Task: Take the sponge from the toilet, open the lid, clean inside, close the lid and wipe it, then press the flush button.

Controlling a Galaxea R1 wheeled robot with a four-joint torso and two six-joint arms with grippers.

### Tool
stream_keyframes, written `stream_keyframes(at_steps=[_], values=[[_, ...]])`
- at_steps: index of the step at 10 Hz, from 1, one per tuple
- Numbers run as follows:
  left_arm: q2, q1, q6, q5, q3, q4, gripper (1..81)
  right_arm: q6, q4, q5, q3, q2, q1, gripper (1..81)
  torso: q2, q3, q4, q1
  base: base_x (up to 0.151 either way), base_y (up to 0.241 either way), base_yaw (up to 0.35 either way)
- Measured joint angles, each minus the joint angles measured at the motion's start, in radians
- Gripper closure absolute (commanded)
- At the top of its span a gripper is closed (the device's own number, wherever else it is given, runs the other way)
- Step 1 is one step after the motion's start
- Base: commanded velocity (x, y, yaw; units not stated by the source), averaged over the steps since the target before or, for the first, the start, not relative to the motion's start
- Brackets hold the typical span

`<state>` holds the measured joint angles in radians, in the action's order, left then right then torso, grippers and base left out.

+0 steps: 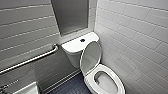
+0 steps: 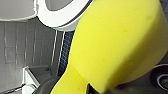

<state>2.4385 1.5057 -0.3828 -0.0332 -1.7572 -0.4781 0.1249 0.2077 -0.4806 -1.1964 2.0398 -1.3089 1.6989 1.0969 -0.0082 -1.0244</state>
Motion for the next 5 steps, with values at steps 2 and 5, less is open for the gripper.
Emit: stream_keyframes(at_steps=[2, 5], values=[[0.033, 0.003, 0.231, 0.055, -0.024, 0.26, 1.0, 0.002, 0.032, 0.055, 0.011, -0.01, 0.099, 81.1, 0.0, 0.0, 0.0, 0.0, 0.0, 0.0, 0.0], [0.076, 0.002, 0.279, 0.078, -0.116, 0.336, 1.0, 0.003, 0.084, 0.158, -0.004, -0.006, 0.266, 81.1, 0.0, 0.0, 0.0, 0.0, 0.0, 0.0, 0.0]])
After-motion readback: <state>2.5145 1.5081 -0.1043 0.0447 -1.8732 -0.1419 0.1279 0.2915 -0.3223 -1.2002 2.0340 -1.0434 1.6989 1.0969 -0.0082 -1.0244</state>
